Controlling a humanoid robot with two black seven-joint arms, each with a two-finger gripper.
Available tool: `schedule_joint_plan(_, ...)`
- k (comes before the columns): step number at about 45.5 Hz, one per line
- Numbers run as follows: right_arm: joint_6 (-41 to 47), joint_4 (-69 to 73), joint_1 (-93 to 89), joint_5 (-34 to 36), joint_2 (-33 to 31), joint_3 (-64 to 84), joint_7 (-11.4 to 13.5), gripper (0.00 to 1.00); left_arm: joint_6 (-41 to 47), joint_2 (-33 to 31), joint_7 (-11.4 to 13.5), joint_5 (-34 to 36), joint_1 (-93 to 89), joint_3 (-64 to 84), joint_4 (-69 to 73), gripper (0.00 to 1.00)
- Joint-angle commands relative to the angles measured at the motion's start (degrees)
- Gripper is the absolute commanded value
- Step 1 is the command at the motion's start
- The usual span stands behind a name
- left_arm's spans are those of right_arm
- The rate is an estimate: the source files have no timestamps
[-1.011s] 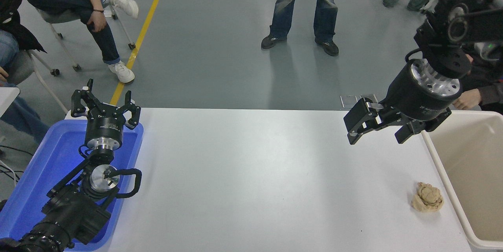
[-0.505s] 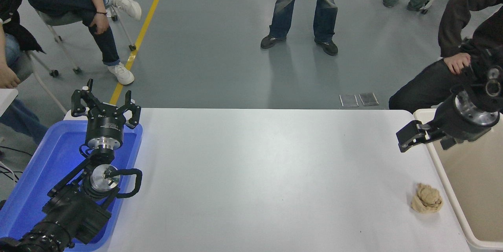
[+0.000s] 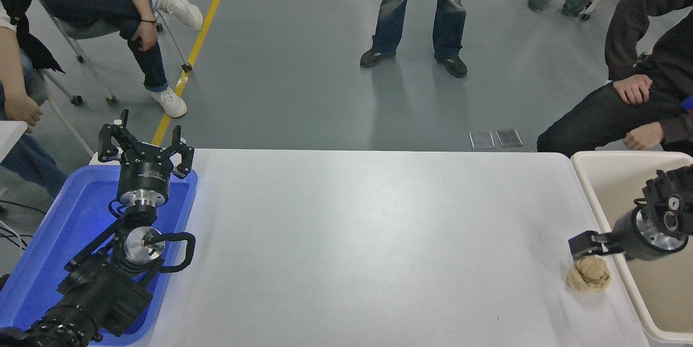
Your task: Pick up paper ball place in dustbin
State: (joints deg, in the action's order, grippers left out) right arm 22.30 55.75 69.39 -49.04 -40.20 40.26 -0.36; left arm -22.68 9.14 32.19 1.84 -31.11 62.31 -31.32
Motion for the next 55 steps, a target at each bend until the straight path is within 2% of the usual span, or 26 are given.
schedule_joint_plan(1, -2.7, -5.8, -8.0, -1.6, 2.0, -5.4, 0.0, 1.00, 0.0, 0.0, 0.1, 0.0, 0.0, 0.0, -0.1, 0.99)
schedule_joint_plan(28, -7.4, -14.8, -15.7, -2.5, 6.2, -10.7, 0.0, 0.99, 0.0, 0.0, 0.0, 0.0, -0.1, 0.0, 0.0, 0.99)
schedule_joint_plan(36, -8.1, -15.6, -16.6, -2.6, 6.3, -10.6, 0.0, 0.90, 0.0, 0.0, 0.1, 0.0, -0.1, 0.0, 0.0, 0.99)
schedule_joint_plan(39, -8.1, -15.6, -16.7, -2.5, 6.3, -10.7, 0.0, 0.76, 0.0, 0.0, 0.0, 0.0, -0.1, 0.1, 0.0, 0.99)
schedule_joint_plan(42, -8.1, -15.5, -17.0, -2.5, 6.4, -10.7, 0.0, 0.67, 0.0, 0.0, 0.1, 0.0, -0.1, 0.0, 0.0, 0.99)
schedule_joint_plan(45, -8.1, -15.5, -17.0, -2.6, 6.5, -10.6, 0.0, 0.45, 0.0, 0.0, 0.0, 0.0, -0.1, 0.0, 0.0, 0.99)
schedule_joint_plan(48, -8.1, -15.5, -17.0, -2.6, 6.5, -10.6, 0.0, 0.35, 0.0, 0.0, 0.1, 0.0, -0.1, 0.1, 0.0, 0.99)
schedule_joint_plan(50, -8.1, -15.4, -17.0, -2.6, 6.5, -10.6, 0.0, 0.13, 0.0, 0.0, 0.0, 0.0, -0.1, 0.0, 0.0, 0.99)
schedule_joint_plan(51, -8.0, -15.4, -17.0, -2.6, 6.5, -10.6, -0.1, 0.08, 0.0, 0.0, 0.1, 0.0, -0.1, 0.0, 0.0, 0.99)
schedule_joint_plan(54, -7.7, -15.0, -17.0, -2.6, 6.5, -10.6, -0.1, 0.05, 0.0, 0.0, 0.1, 0.0, -0.1, 0.0, 0.0, 0.99)
schedule_joint_plan(55, -7.7, -14.9, -17.0, -2.5, 6.5, -10.6, -0.1, 0.00, 0.0, 0.0, 0.0, 0.0, -0.1, 0.0, 0.0, 0.99)
